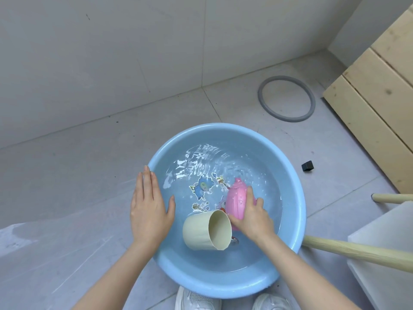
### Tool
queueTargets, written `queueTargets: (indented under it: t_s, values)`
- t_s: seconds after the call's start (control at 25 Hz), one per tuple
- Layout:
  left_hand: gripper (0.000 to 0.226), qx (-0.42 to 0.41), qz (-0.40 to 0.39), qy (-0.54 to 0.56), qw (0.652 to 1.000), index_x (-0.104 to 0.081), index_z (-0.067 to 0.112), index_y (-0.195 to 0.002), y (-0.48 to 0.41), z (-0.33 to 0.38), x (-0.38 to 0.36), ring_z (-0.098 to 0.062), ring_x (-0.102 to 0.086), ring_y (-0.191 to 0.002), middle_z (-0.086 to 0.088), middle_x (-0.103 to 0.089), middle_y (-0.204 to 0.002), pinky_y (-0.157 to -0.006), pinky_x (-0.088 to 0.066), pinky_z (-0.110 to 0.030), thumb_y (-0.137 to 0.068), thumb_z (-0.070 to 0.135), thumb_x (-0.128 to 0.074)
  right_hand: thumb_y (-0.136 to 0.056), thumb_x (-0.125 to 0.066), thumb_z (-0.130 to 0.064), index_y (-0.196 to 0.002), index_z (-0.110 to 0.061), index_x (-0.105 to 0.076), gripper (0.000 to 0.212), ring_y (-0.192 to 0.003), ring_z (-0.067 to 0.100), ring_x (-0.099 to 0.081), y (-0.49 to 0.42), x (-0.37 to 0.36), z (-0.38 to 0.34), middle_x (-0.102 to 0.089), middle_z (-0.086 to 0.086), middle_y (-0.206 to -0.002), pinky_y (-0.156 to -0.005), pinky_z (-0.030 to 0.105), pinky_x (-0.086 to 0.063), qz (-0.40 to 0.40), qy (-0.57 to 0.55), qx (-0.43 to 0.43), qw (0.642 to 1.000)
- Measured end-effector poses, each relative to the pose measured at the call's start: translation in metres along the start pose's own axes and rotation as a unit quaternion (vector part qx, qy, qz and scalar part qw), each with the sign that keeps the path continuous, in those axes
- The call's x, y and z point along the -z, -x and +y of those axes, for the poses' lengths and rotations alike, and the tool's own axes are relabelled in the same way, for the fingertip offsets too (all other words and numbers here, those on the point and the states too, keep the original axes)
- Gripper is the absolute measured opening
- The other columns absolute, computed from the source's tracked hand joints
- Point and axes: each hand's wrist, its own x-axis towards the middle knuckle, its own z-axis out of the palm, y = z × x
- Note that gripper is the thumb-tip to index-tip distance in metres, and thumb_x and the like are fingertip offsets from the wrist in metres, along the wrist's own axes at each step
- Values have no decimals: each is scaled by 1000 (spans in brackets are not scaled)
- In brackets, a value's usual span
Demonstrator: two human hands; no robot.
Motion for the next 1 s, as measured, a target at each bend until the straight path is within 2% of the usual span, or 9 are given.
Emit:
queueTargets:
  t_s: [1.0]
  values:
    - [75, 4, -3, -1, 1000, -30, -3, -144, 0, 0, -1, -31, -26, -141, -14, -24, -155, -101, -41, -47, -87, 45, -31, -77, -56, -72, -151, -23, 4, 107, -114, 37, -52, 1, 0, -1, -33, 12, -134, -85, 41, -45, -1, -1, 1, 1000]
